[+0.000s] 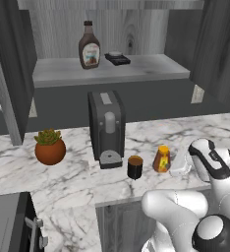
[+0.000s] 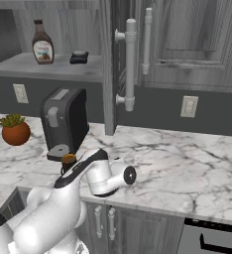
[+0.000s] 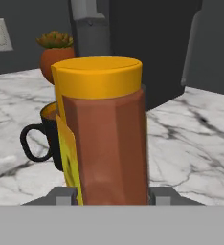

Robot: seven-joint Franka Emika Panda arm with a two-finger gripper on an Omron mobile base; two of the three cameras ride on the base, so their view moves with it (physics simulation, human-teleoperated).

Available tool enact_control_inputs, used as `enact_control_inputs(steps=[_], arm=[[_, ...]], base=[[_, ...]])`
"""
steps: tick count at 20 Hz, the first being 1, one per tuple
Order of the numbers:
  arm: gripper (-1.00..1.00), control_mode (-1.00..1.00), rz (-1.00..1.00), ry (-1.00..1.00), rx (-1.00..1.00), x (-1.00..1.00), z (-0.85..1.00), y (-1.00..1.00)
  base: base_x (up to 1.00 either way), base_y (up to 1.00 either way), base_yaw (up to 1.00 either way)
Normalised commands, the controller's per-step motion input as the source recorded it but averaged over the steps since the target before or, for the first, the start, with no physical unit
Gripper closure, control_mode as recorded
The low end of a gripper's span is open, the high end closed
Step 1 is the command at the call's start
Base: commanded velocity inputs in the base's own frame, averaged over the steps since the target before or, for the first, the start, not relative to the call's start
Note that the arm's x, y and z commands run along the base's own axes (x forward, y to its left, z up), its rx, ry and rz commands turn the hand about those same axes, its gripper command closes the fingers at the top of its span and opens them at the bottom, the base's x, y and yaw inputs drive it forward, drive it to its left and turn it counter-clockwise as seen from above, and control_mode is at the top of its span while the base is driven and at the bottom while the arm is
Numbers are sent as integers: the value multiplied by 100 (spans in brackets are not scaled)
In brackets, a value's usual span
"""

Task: Pick the syrup bottle and honey bottle from the cabinet and place them next to the mug.

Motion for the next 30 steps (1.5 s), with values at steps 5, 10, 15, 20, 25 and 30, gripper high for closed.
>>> enact_control_inputs(steps=[5, 10, 15, 20, 25, 30], arm=[[100, -100, 3, 0, 0, 26, 0, 2], [100, -100, 3, 0, 0, 6, -8, 8], [100, -100, 3, 0, 0, 0, -19, 7], [100, -100, 2, 0, 0, 0, -13, 6], [100, -100, 0, 0, 0, 0, -15, 5], [100, -100, 0, 0, 0, 0, -15, 0]], base=[[0, 0, 0], [0, 0, 0], [0, 0, 0], [0, 0, 0], [0, 0, 0], [0, 0, 0]])
